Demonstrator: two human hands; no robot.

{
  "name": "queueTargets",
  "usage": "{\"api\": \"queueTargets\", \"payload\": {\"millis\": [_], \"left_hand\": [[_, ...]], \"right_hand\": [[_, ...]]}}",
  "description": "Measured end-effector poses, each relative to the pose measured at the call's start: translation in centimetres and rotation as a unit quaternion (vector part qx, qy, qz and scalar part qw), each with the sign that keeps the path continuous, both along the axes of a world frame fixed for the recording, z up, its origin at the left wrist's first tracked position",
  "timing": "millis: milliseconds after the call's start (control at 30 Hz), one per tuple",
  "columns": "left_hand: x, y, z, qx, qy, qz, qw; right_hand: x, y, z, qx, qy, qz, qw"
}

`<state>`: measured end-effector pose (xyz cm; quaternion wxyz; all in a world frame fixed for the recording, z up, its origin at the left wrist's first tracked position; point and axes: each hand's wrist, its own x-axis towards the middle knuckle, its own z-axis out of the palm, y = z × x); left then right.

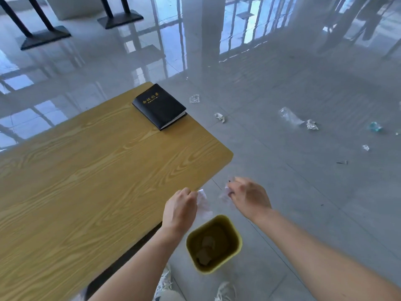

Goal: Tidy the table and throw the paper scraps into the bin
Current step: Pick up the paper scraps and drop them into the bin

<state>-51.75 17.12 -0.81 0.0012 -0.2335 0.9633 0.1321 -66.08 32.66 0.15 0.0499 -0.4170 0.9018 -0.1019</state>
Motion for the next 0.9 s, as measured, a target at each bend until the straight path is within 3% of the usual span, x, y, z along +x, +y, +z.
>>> {"api": "queueTargets", "payload": {"millis": [300, 900], "left_hand": [[1.0, 3.2, -5.8, 0.054, -0.049, -0.102, 0.992], [3.7, 5.0, -31.8, 0.092, -0.224, -0.133, 0.961]], "right_hand": [[2.2, 3.4, -7.5, 0.062, -0.084, -0.06, 0.993], [6.4, 5.8, -33.2, 0.26, -0.253, -0.091, 0.928]]}}
